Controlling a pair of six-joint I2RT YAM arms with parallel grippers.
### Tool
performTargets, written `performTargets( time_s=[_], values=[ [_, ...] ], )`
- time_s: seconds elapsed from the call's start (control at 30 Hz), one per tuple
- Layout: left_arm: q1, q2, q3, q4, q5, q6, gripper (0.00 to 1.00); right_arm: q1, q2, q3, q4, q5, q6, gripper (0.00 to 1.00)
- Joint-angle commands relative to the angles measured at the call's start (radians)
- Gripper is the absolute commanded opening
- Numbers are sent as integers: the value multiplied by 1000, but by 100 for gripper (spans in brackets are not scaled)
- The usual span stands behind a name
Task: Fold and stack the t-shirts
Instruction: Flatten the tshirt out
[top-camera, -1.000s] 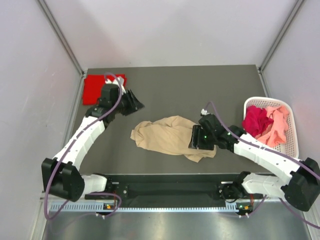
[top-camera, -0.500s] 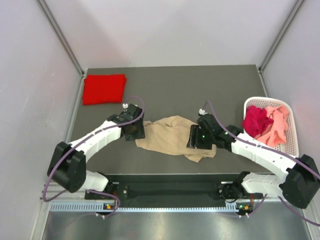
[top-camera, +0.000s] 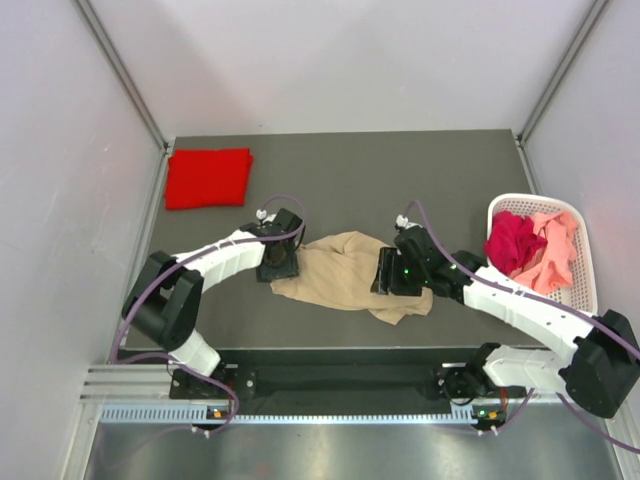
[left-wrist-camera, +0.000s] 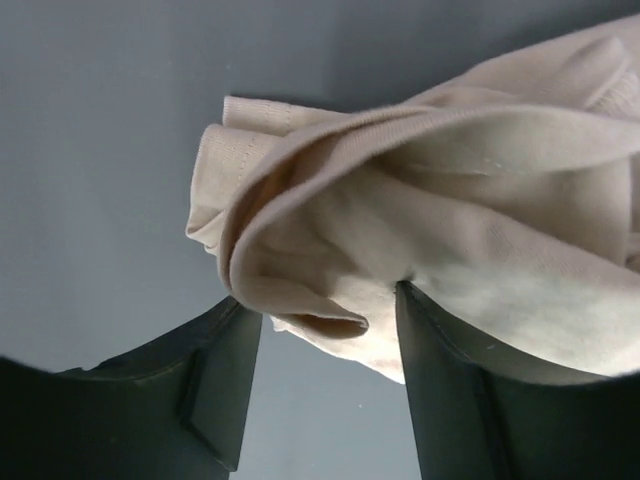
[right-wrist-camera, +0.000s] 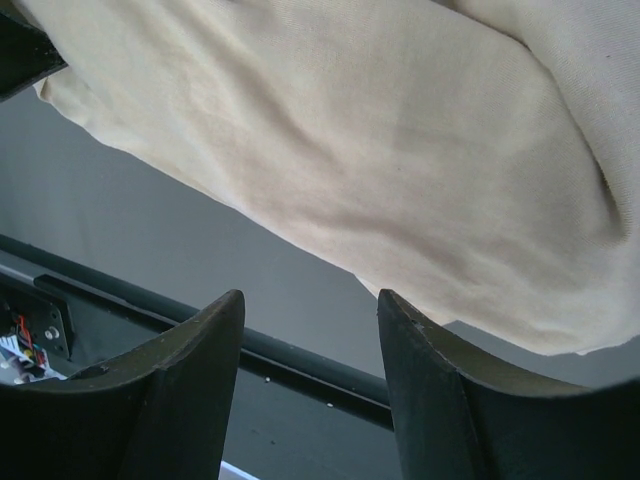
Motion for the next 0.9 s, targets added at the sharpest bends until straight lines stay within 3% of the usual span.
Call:
performTargets(
  time_s=[0.0,0.1,0.13,0.23,0.27,0.4,0.53,0.7,0.87],
  values=[
    [-5,10,34,22,-51,-12,59,12,-33,-3,34,11,-15,56],
    [-5,-10,53,-10,-53,2,42,14,-31,1,22,9,-13,56],
    [-5,-23,56,-18,-57,8,27,12,-33,1,17,9,-10,56],
    [-5,-103,53,-41,-87,14,3,12,-44,-15,-7,17,5,56],
    [-4,-122,53,-44,-91,17,0,12,-54,-25,-26,37,31,56],
    [16,-194,65,-47,-84,34,0,12,-83,-69,-72,85,117,55],
    [99,-211,100,-4,19,60,0,12,-106,-129,-86,112,159,53],
    [212,-156,178,22,140,80,0,37,-111,-151,-70,111,188,46],
    [258,-103,249,60,229,71,0,90,-47,-149,-15,120,205,44]
  ],
)
